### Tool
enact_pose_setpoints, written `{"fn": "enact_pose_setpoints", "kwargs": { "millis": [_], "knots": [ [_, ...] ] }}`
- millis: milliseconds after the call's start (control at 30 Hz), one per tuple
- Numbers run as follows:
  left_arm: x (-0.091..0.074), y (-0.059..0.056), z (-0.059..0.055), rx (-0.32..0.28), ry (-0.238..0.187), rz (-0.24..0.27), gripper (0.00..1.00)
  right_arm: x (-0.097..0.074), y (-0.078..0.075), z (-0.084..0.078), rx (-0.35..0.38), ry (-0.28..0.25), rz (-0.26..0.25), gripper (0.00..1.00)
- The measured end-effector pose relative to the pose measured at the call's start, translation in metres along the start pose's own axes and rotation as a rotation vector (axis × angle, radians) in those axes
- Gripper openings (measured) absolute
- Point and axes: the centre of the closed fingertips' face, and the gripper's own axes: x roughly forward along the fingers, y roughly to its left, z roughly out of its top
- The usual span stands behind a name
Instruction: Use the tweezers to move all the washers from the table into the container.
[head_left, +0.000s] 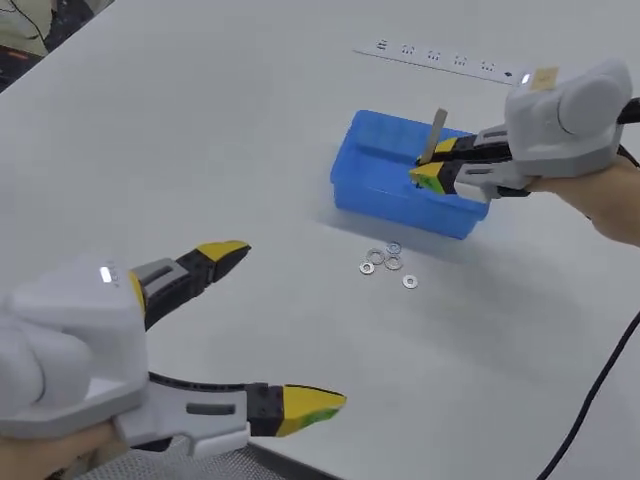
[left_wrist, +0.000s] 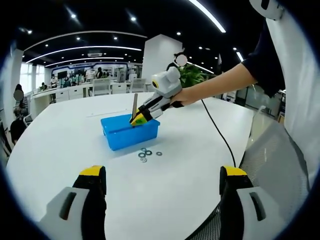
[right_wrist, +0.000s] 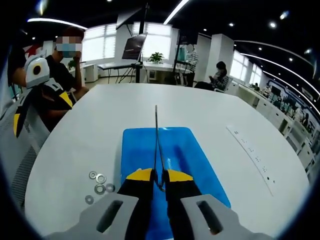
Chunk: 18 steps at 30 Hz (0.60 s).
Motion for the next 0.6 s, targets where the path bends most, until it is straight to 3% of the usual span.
{"fn": "enact_pose_setpoints", "kwargs": {
  "millis": [433,600],
  "knots": [
    [0.007,-0.003,0.006,0.018,0.004,-0.031,0.99,-0.008,-0.006,0.004,0.019,-0.011,-0.017,0.1],
    [0.011,0.002,0.007,0.039,0.01,-0.043,0.99,-0.014,-0.009,0.009,0.015,-0.018,-0.035,0.09]
  ]
}}
